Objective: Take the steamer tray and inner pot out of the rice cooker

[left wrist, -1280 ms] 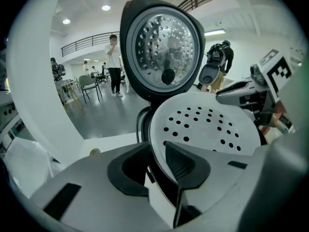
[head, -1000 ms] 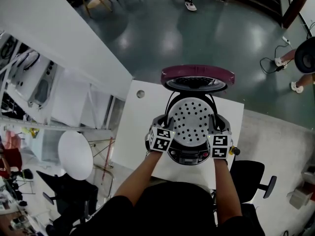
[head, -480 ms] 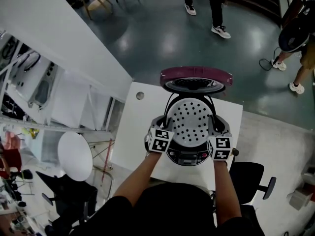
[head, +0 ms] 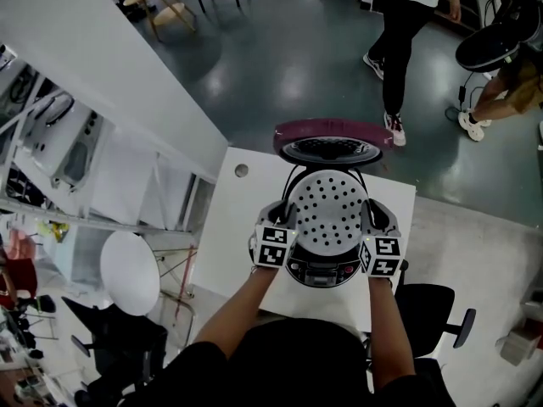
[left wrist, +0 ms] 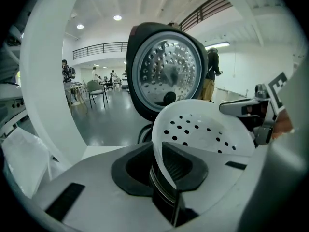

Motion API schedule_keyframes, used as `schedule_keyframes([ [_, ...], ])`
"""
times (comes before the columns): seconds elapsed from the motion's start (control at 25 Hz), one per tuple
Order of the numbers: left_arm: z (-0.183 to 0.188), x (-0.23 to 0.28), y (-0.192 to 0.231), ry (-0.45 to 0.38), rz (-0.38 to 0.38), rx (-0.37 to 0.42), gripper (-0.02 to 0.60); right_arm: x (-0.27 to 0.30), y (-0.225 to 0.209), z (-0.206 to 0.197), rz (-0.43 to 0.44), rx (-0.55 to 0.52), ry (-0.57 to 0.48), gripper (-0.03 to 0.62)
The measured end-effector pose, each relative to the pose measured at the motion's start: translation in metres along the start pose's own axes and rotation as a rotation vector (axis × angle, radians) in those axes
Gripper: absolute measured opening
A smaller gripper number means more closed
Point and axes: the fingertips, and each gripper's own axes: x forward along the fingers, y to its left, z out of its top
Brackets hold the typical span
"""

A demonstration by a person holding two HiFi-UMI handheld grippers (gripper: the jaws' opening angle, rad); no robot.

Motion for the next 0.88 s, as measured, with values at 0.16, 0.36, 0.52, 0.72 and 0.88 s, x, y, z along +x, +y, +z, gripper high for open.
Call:
schedule_keyframes([
  [0.16, 0.014, -0.013, -0.007, -0.03, 0.001, -0.003, 0.054, -0.008, -0.006, 0.004, -0.022, 0.007, 0.02, 0.021],
  [0.36, 0.03, -0.031, -0.013, -0.07, 0.023, -0.017, 0.049, -0.018, -0.008, 0.015, 0.005, 0.016, -0.01, 0.021],
  [0.52, 0.033, -0.047, -0.016, -0.088, 0.054, -0.029, 0.048, -0.026, -0.002, 0.021, 0.042, 0.014, -0.029, 0.021],
  [0.72, 0.043, -0.068, -0.009, -0.129, 0.08, -0.032, 0.046, -0.034, 0.011, 0.038, 0.069, -0.017, -0.06, 0.021],
  [0.88, 0.052, -0.087, -0.001, -0.176, 0.077, 0.019, 0.048, -0.043, 0.026, 0.053, 0.046, -0.042, -0.083, 0.023],
])
